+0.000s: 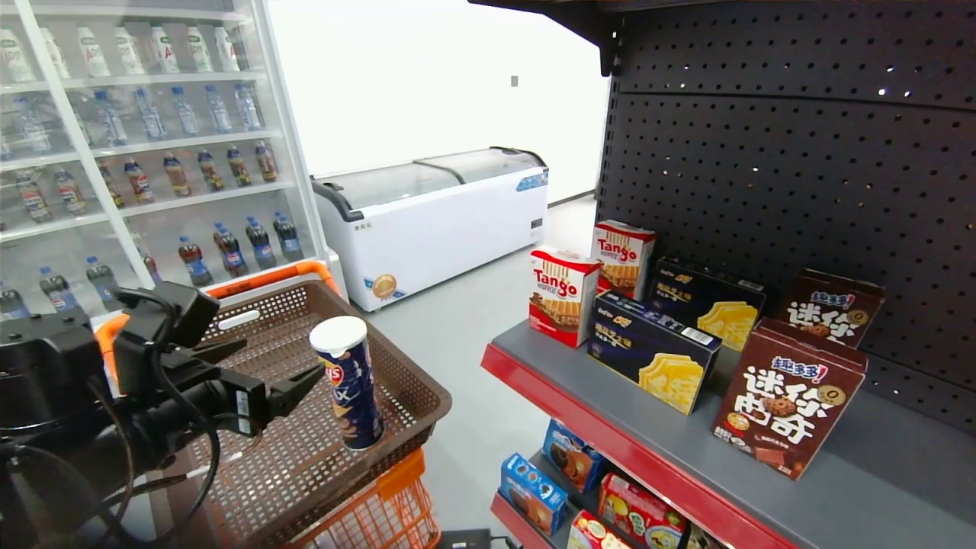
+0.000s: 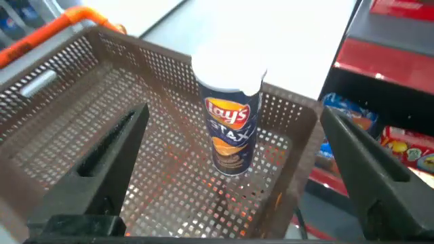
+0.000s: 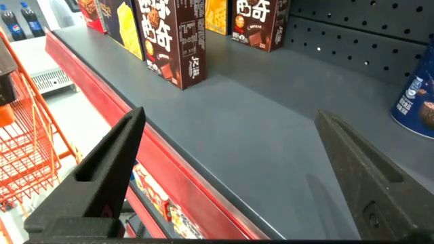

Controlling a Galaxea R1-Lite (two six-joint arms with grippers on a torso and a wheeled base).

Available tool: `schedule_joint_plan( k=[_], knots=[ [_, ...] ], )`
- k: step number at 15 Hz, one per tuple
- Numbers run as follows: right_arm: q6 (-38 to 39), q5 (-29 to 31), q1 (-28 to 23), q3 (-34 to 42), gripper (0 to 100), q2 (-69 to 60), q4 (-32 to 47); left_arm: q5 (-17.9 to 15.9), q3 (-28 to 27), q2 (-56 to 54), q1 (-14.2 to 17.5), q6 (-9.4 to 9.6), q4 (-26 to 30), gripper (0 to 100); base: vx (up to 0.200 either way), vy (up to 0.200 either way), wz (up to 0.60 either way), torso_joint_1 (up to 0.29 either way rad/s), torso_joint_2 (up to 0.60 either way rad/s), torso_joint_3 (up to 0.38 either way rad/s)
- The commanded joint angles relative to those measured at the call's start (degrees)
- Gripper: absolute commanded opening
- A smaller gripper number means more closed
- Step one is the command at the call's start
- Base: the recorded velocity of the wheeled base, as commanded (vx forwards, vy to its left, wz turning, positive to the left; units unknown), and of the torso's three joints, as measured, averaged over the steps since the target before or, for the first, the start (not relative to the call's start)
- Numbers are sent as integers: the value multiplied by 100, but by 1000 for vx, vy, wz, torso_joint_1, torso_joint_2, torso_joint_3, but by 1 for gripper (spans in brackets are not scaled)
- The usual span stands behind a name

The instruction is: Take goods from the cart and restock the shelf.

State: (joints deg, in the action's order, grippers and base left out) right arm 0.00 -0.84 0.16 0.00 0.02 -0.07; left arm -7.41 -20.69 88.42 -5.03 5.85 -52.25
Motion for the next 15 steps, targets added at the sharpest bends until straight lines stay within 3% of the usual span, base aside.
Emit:
schedule_joint_plan(
  k=[1, 10, 15],
  knots=[
    [0, -4, 2, 0, 100, -2, -1, 12, 38, 967, -33, -5, -286, 100, 0, 0, 0, 0, 0, 0],
    [0, -4, 2, 0, 100, -2, -1, 12, -392, 2848, -41, -5, -1885, 100, 0, 0, 0, 0, 0, 0],
    [0, -4, 2, 0, 100, -2, -1, 12, -726, 3349, -41, 4, -2184, 100, 0, 0, 0, 0, 0, 0]
  ],
)
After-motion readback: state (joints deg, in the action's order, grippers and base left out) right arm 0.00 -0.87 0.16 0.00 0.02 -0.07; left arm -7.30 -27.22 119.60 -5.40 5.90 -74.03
